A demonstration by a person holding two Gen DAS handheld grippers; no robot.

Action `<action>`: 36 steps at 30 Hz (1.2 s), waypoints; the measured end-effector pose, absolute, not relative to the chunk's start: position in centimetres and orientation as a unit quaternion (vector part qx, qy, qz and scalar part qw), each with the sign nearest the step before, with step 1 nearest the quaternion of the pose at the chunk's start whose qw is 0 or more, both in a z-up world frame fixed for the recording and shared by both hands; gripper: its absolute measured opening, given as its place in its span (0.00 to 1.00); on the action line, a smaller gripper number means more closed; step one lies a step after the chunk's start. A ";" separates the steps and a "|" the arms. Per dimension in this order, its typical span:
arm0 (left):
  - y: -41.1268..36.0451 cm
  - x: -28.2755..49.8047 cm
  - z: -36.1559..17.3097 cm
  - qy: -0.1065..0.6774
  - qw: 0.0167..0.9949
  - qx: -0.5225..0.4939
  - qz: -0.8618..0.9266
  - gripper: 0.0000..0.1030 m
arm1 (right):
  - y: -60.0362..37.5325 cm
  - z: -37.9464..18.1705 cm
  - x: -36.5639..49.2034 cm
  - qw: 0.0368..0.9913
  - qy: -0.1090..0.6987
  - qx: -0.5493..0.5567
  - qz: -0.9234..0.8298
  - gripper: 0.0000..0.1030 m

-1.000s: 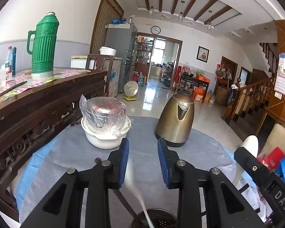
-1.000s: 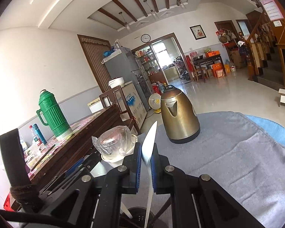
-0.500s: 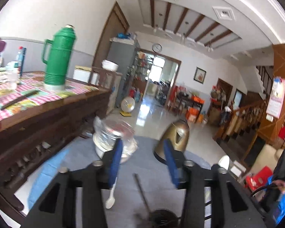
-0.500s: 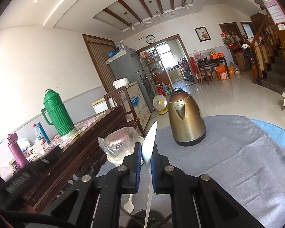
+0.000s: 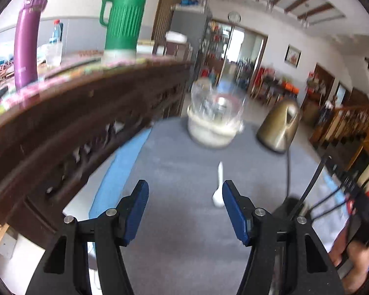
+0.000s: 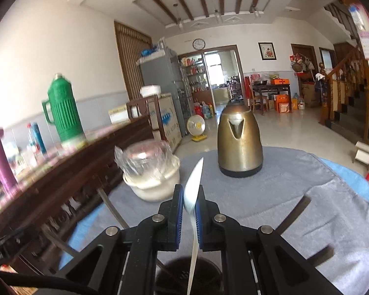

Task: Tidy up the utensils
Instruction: 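Open both grippers to drop the spoons into the grey cup, then lower the left gripper onto the last white spoon and grasp it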

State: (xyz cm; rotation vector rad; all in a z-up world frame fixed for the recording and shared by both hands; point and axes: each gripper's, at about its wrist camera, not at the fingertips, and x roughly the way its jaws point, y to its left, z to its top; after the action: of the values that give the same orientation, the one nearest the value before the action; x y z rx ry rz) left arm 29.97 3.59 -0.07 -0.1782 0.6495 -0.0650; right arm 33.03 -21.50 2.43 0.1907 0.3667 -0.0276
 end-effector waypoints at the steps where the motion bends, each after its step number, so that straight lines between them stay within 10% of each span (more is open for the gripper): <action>1: 3.4 29.9 -0.6 0.325 0.942 -0.080 -0.033 0.61 | -21.4 2.2 33.0 0.978 0.187 0.088 -0.014 0.11; 36: -6.1 44.8 -12.7 0.465 0.879 0.001 -0.111 0.59 | -36.4 -5.0 11.6 0.942 0.249 0.206 -0.093 0.11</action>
State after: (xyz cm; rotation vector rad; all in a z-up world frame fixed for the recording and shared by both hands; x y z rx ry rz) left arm 44.77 -6.15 -12.69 0.0026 0.9686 -0.2322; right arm 11.63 -36.43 -4.99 0.4196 0.5069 -0.1903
